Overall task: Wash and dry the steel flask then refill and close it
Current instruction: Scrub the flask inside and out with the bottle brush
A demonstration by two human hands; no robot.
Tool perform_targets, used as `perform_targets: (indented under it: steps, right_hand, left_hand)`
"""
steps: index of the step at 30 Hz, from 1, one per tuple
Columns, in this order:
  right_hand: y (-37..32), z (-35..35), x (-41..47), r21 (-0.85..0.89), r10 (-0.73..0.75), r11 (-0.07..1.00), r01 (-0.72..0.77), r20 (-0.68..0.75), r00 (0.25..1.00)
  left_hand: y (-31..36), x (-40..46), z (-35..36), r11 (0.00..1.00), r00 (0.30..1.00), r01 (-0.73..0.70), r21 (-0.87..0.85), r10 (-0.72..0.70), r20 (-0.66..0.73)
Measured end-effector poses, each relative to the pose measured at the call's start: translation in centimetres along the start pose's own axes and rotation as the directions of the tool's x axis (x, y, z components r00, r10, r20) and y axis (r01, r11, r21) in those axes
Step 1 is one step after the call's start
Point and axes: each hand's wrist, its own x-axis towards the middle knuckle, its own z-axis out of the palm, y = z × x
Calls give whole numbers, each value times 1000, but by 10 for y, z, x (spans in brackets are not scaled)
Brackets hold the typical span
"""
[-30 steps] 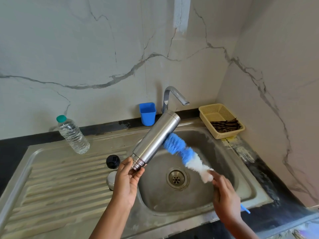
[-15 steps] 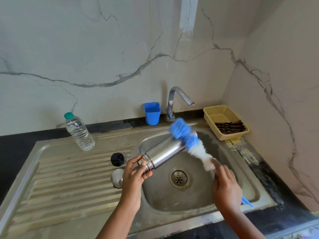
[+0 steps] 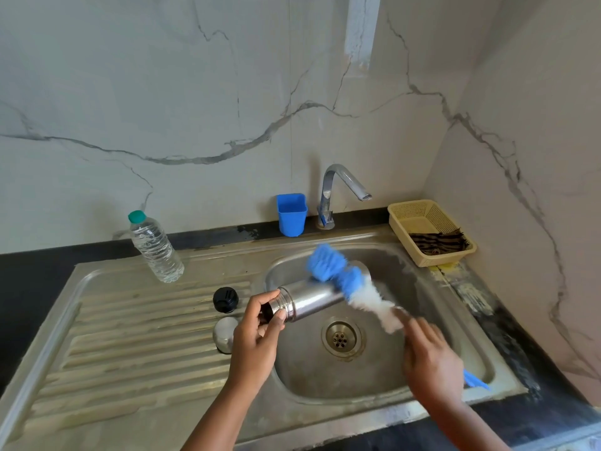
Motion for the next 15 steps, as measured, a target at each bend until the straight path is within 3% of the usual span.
perform_targets:
  steps: [2,4,6,8,10,12,15]
  right_hand:
    - [-8,0,-12,36,-133,991,132,32,991]
    - [-6,3,-16,62,-97,994,93,59,994]
    - [3,5,-9,88,104,990,-110,75,992]
    - [18,9,0,63,316,945,-322,94,944]
    - [24,8,7,9,399,915,-402,108,910]
    - [12,0,7,9,302,952,-305,106,947]
    - [-10,-5,-8,100,-53,994,42,102,993]
  left_hand:
    - [1,-2,2,1000,1000,-9,18,9,-1]
    - [1,-3,2,999,1000,-28,17,28,-4]
    - [0,-4,1,1000,999,-29,6,29,-14]
    - [1,-4,0,999,999,-48,9,48,-4]
    - [6,-6,1,996,997,-79,30,78,23]
    - [6,-5,2,991,993,-110,70,107,41]
    - [-4,-5,4,971,986,-155,181,142,82]
